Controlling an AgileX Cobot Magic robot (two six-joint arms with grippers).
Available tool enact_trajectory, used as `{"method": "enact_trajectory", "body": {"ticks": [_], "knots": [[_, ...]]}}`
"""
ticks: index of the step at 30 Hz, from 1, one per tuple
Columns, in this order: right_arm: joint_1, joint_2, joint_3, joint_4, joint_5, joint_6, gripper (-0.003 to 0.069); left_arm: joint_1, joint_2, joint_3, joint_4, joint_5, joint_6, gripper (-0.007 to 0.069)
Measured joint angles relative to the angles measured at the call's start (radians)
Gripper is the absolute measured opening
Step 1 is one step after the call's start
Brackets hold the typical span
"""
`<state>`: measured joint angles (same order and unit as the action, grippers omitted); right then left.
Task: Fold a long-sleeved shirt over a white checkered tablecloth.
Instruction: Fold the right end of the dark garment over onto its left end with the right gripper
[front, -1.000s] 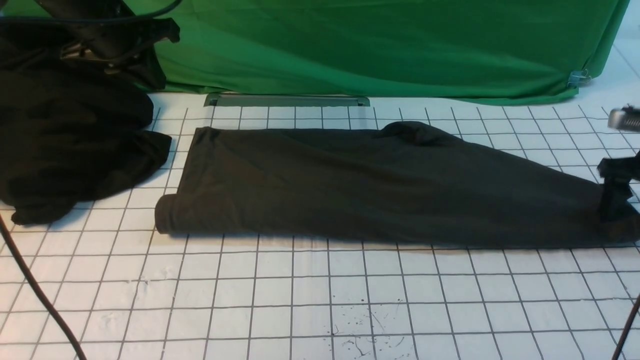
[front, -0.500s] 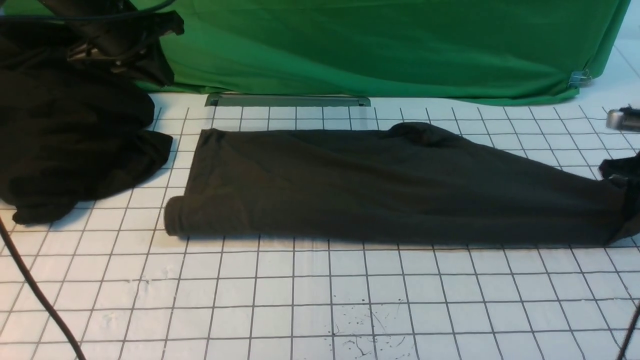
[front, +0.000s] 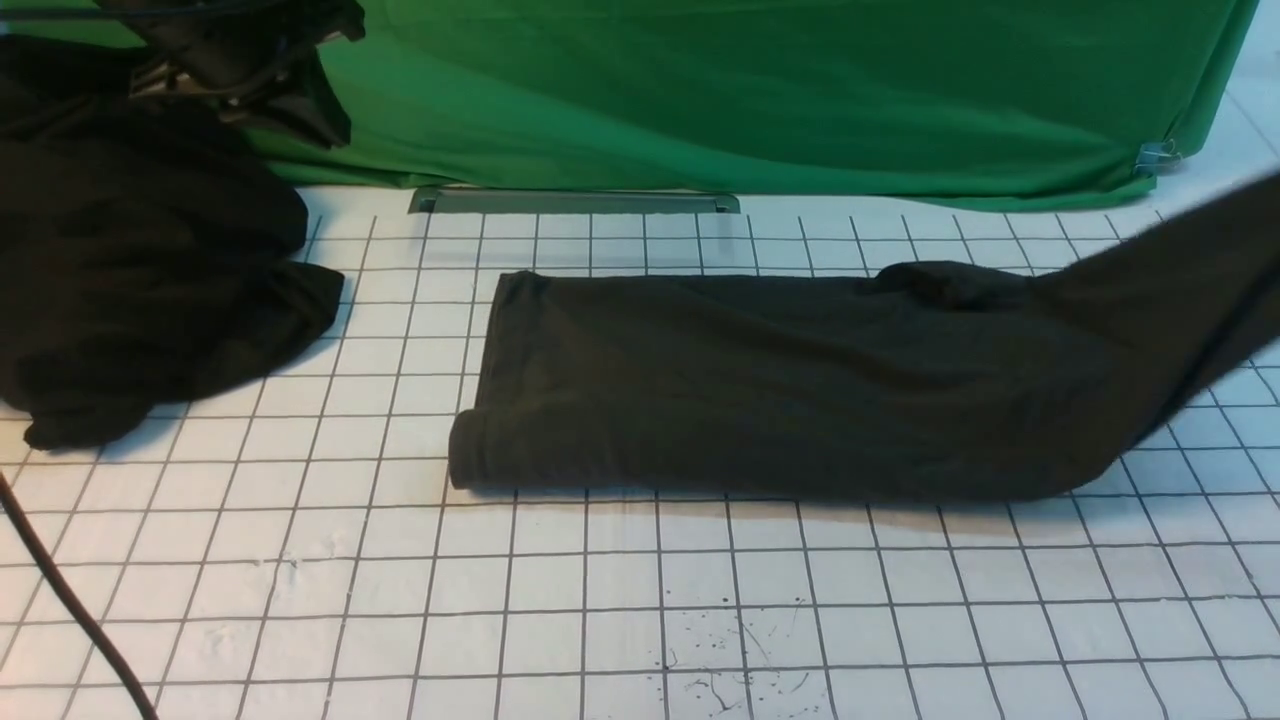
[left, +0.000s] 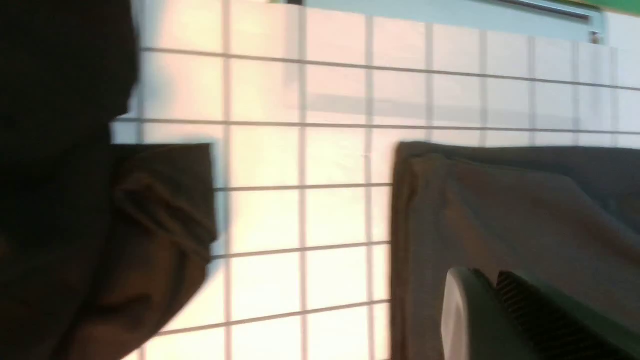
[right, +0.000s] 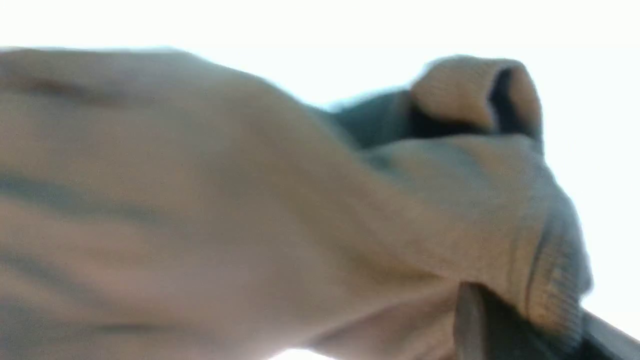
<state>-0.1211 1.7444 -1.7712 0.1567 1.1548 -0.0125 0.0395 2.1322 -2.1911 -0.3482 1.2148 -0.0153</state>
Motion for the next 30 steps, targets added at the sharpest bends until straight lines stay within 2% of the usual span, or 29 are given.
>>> {"method": "enact_trajectory", "body": {"ticks": [4, 5, 7, 8, 9, 10, 13, 17, 20, 21, 23, 24, 27, 29, 30], "knots": [[0.270, -0.014, 0.000, 0.085, -0.114, 0.052, 0.0008, 0.000, 0.000, 0.000, -0.022, 0.000, 0.015, 0.0076], [0.283, -0.010, 0.000, 0.088, -0.129, 0.057, 0.0008, 0.000, 0.000, 0.000, -0.021, 0.000, 0.015, 0.0075], [0.445, 0.040, 0.000, 0.097, -0.232, 0.105, 0.0008, 0.000, 0.000, 0.000, -0.016, 0.000, 0.015, 0.0075], [0.456, 0.045, 0.000, 0.097, -0.253, 0.108, 0.0008, 0.000, 0.000, 0.000, -0.016, 0.000, 0.015, 0.0075], [0.556, 0.099, 0.000, 0.103, -0.339, 0.138, 0.0008, 0.000, 0.000, 0.000, -0.016, 0.000, 0.015, 0.0075], [0.615, 0.133, 0.000, 0.106, -0.408, 0.152, 0.0008, 0.000, 0.000, 0.000, -0.016, 0.000, 0.015, 0.0075], [0.727, 0.250, 0.000, 0.108, -0.584, 0.173, 0.0020, 0.000, -0.001, 0.000, -0.017, 0.000, 0.015, 0.0075], [0.813, 0.372, 0.000, 0.109, -0.793, 0.178, 0.0083, 0.000, -0.001, 0.000, -0.017, 0.000, 0.015, 0.0076], [0.865, 0.484, 0.000, 0.110, -0.960, 0.179, 0.0235, 0.000, -0.001, 0.000, -0.017, 0.000, 0.015, 0.0080], [0.870, 0.500, 0.000, 0.111, -0.967, 0.179, 0.0283, 0.000, -0.001, 0.000, -0.017, 0.000, 0.015, 0.0081], [0.873, 0.508, 0.000, 0.111, -0.963, 0.181, 0.0320, 0.000, -0.001, 0.000, -0.016, 0.000, 0.015, 0.0083], [0.875, 0.506, 0.001, 0.112, -0.933, 0.183, 0.0391, 0.000, -0.002, 0.000, -0.015, 0.000, 0.015, 0.0088], [0.863, 0.461, 0.001, 0.112, -0.845, 0.173, 0.0459, 0.000, -0.005, 0.002, -0.014, 0.000, 0.015, 0.0089], [0.850, 0.433, 0.001, 0.112, -0.797, 0.161, 0.0470, 0.000, -0.010, 0.003, -0.015, 0.000, 0.015, 0.0089], [0.832, 0.385, 0.001, 0.111, -0.717, 0.136, 0.0473, 0.000, -0.019, 0.006, -0.018, 0.000, 0.015, 0.0090]]}}
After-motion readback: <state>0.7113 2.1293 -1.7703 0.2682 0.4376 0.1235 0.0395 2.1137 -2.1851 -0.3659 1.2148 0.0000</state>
